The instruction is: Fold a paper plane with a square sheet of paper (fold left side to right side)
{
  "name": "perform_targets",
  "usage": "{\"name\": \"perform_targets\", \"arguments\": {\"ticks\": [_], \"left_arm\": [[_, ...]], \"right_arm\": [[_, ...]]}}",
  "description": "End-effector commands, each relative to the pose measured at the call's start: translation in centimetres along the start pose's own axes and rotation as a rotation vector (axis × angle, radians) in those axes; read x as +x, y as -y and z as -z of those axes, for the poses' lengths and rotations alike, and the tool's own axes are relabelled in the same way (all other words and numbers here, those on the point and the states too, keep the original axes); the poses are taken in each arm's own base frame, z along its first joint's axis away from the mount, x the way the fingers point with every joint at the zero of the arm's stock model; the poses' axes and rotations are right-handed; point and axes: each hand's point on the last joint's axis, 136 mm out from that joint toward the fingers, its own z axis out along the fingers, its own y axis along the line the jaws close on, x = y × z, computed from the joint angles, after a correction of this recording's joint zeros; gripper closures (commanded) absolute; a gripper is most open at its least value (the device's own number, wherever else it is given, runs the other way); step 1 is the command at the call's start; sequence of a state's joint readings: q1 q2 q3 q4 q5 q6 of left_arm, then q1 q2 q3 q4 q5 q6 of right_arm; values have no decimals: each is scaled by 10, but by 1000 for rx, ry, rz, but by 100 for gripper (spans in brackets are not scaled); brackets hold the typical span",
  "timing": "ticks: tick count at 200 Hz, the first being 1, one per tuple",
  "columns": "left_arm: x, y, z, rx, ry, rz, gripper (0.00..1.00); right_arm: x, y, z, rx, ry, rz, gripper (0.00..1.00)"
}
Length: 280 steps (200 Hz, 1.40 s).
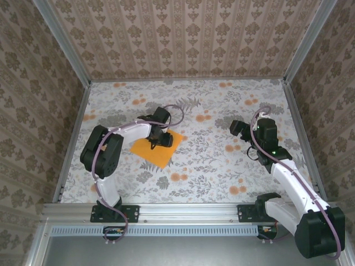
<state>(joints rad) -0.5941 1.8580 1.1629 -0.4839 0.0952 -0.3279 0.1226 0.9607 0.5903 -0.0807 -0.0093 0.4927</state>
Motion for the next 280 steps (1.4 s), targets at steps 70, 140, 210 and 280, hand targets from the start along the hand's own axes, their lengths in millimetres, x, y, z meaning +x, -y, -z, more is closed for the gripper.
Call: {"name": "perform_targets", "arguments": {"ticks": [70, 140, 210, 280], "left_arm": [[-41, 118, -32, 316, -31, -39, 59], [-74, 105, 28, 388, 113, -1, 57], [-31, 28, 15, 305, 38, 169, 55], [-9, 22, 0, 294, -16, 189, 55]], "right_arm": [[16, -15, -15, -17, -90, -32, 0], [49, -39, -57, 97, -299, 14, 0], [94, -88, -117, 204, -412, 106, 0], [131, -82, -143, 300, -480, 173, 0]]}}
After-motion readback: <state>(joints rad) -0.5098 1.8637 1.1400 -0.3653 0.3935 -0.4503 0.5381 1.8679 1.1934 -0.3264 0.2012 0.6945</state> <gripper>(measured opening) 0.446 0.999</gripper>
